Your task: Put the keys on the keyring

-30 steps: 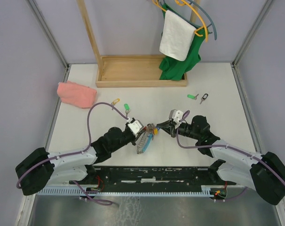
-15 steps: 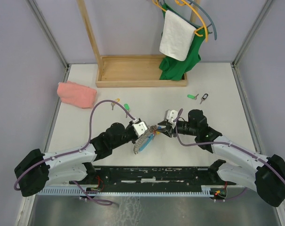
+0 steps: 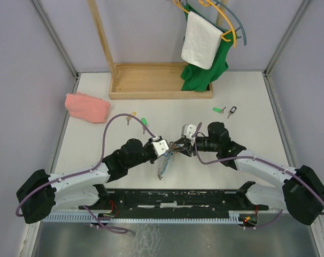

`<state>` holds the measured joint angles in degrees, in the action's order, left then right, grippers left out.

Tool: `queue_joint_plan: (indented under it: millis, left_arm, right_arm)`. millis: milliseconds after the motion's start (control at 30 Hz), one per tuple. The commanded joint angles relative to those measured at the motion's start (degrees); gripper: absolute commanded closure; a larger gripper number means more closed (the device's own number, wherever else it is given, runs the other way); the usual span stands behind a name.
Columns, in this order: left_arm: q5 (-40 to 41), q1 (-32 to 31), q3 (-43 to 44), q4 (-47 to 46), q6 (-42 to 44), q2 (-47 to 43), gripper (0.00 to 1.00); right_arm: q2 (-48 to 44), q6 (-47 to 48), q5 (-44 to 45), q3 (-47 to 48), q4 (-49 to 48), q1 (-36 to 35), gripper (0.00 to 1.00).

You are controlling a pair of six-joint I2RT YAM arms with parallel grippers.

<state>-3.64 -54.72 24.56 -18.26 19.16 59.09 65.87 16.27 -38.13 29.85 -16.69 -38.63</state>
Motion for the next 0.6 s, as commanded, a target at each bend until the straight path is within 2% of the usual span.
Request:
queue_joint_plan:
  millis: [0, 333, 467, 567]
  left_arm:
    - [-1.84, 0.10, 3.24, -2.66, 1.51, -0.56, 0.97]
    - [-2.08, 0.10, 3.69, -2.70, 0.53, -0.35, 0.97]
    - [-1.98, 0.08, 3.83, -2.55, 0.36, -0.62, 0.97]
    - [-2.07, 0.03, 3.82, -2.48, 0.06, -0.81, 0.97]
  right_arm:
    - [0.83, -1.71, 0.07, 1.76, -4.92, -1.64, 0.57]
    - [3.49, -3.79, 2.10, 2.29, -7.04, -3.88, 0.59]
    - [3.94, -3.88, 3.40, 2.01, -7.12, -4.25, 0.63]
    - [4.05, -3.97, 3.91, 1.82, -7.69, -4.35, 0.69]
